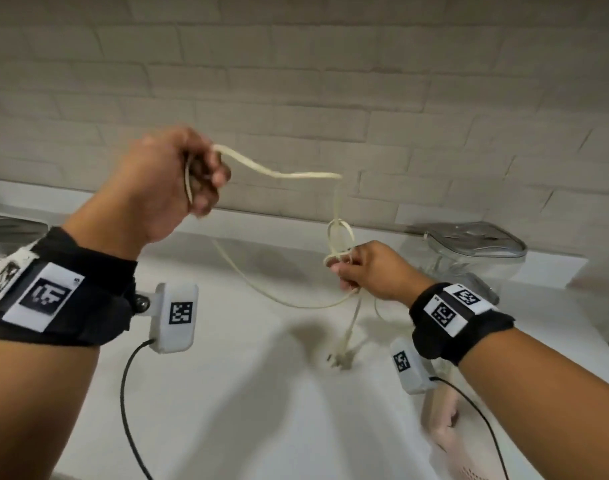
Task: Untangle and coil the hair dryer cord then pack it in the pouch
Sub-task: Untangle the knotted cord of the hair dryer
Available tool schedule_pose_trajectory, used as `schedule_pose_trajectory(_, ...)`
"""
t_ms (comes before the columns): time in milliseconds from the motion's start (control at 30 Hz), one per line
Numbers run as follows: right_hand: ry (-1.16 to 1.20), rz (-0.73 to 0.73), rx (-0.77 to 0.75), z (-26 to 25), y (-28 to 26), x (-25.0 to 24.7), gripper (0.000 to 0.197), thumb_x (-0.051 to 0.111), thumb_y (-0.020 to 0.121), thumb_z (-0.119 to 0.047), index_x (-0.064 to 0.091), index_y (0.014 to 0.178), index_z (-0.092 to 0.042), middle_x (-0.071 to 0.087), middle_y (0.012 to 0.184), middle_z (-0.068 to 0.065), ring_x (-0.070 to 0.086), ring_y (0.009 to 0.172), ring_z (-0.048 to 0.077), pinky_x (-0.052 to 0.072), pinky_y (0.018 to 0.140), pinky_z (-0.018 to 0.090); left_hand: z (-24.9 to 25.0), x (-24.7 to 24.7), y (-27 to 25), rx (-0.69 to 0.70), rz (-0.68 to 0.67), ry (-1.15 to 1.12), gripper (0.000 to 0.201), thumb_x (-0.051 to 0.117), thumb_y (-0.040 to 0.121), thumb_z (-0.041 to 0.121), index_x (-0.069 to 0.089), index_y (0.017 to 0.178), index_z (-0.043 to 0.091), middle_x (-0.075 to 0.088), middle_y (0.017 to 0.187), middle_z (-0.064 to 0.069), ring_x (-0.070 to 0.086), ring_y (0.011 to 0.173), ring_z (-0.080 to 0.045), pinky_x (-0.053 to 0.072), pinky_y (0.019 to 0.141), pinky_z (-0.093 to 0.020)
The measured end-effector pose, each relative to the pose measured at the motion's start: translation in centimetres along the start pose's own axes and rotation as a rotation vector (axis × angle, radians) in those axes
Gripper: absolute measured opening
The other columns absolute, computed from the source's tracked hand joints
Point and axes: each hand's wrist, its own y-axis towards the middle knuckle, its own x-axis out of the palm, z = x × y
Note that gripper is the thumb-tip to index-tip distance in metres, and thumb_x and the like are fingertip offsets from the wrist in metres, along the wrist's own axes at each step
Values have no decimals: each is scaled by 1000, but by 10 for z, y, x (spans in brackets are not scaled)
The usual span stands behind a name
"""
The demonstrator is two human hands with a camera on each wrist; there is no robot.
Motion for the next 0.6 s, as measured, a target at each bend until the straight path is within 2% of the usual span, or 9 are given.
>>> schedule_pose_trajectory(67, -95, 123, -24, 1, -2, -17, 21, 67, 94, -19, 78, 77, -24, 79, 88, 0, 68, 69, 16, 57, 71, 33, -20, -7, -1, -100, 72, 195, 27, 38, 92, 13, 62, 81, 10, 56, 60, -10, 39, 37, -18, 26, 44, -24)
schedule_pose_trajectory(133, -177, 260, -48, 2, 0, -27, 15, 66, 92, -19, 79, 85, -23, 77, 82, 4, 70, 73, 23, 58, 74, 40, -41, -6, -4, -246, 52, 318, 31, 42, 96, 19, 66, 98, 1, 59, 61, -14, 41, 39, -18, 29, 44, -24)
schedule_pose_trajectory(233, -246, 335, -78, -6, -2, -30, 23, 61, 87, -26, 68, 103, -41, 74, 76, 6, 70, 73, 29, 60, 71, 46, -64, 10, -11, -365, -103, 450, 66, 42, 96, 61, 65, 108, 0, 66, 67, -17, 44, 45, -21, 34, 49, -29)
schedule_pose_trajectory(333, -337, 360, -78, -16, -5, -27, 14, 61, 91, -24, 73, 96, -29, 69, 70, 3, 65, 66, 27, 59, 64, 44, -74, 39, -22, -359, -300, 505, 96, 35, 69, 94, 63, 110, 11, 76, 83, -16, 53, 54, -24, 40, 55, -31)
schedule_pose_trajectory(400, -400, 349, -73, -23, -8, -23, 16, 57, 91, -19, 73, 92, -23, 67, 71, 3, 63, 68, 28, 59, 65, 45, -81, 61, -25, -335, -394, 420, 108, 39, 57, 100, 62, 111, 10, 77, 93, -14, 64, 67, -25, 47, 66, -35)
schedule_pose_trajectory(467, -464, 335, -79, -29, -11, -21, 17, 52, 90, -15, 68, 91, -22, 66, 72, 3, 62, 71, 30, 58, 66, 45, -85, 83, -27, -293, -412, 247, 90, 50, 70, 88, 64, 109, 8, 77, 97, -15, 70, 79, -26, 53, 81, -39)
schedule_pose_trajectory(500, -477, 329, -88, -31, -12, -20, 20, 52, 91, -15, 68, 96, -25, 65, 72, 3, 62, 71, 29, 57, 66, 43, -87, 92, -27, -275, -395, 149, 72, 57, 82, 73, 64, 106, 6, 75, 93, -17, 69, 77, -27, 54, 85, -41)
schedule_pose_trajectory(533, -453, 323, -101, -35, -13, -19, 25, 54, 92, -15, 67, 106, -30, 65, 73, 2, 62, 71, 27, 56, 64, 38, -88, 98, -28, -268, -362, 61, 53, 62, 91, 54, 64, 102, 3, 72, 85, -16, 66, 68, -25, 56, 81, -42)
schedule_pose_trajectory(600, -334, 298, -124, -37, -17, -22, 44, 60, 94, -17, 55, 134, -32, 68, 79, -2, 62, 68, 13, 50, 60, 22, -90, 100, -28, -257, -290, -63, 21, 62, 97, 22, 61, 100, 1, 55, 68, -8, 46, 49, -15, 49, 54, -33)
